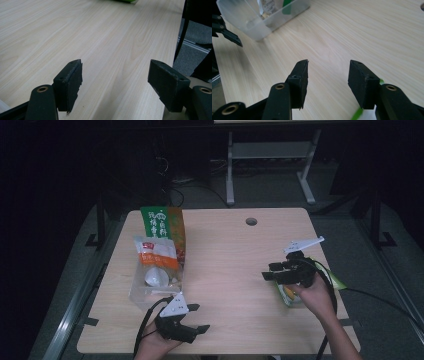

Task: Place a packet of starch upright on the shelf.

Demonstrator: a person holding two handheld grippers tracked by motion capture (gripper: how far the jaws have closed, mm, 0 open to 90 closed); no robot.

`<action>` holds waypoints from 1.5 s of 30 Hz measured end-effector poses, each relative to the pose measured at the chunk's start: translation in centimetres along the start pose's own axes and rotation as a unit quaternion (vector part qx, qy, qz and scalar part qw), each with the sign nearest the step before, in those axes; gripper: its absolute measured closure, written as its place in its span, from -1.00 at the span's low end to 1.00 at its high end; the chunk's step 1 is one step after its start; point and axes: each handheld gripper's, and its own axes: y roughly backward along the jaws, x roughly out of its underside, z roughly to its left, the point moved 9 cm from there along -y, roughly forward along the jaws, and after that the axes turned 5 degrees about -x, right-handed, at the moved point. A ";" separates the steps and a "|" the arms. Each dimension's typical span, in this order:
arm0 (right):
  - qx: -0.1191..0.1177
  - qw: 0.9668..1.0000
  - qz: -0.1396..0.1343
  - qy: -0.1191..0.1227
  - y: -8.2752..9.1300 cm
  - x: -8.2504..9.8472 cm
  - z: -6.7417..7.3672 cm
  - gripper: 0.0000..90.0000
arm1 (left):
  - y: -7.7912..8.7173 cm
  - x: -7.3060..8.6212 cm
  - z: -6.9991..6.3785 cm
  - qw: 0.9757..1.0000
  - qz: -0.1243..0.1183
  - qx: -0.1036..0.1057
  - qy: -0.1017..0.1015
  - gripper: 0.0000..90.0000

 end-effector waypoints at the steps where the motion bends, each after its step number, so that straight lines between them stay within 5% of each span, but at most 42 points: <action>1: 0.001 1.000 0.002 -0.002 0.2 0.3 -0.1 0.08 | 0.0 0.0 0.0 1.000 0.001 -0.001 -0.001 -0.39; 29: 0.058 0.996 0.008 -0.069 6.1 8.3 -3.7 0.05 | -0.6 -0.1 -0.5 1.000 0.004 0.005 -0.005 -0.39; 45: 0.093 0.988 0.018 -0.122 7.9 13.9 -5.1 -0.04 | -0.6 0.0 -0.6 1.000 0.006 0.006 -0.007 -0.40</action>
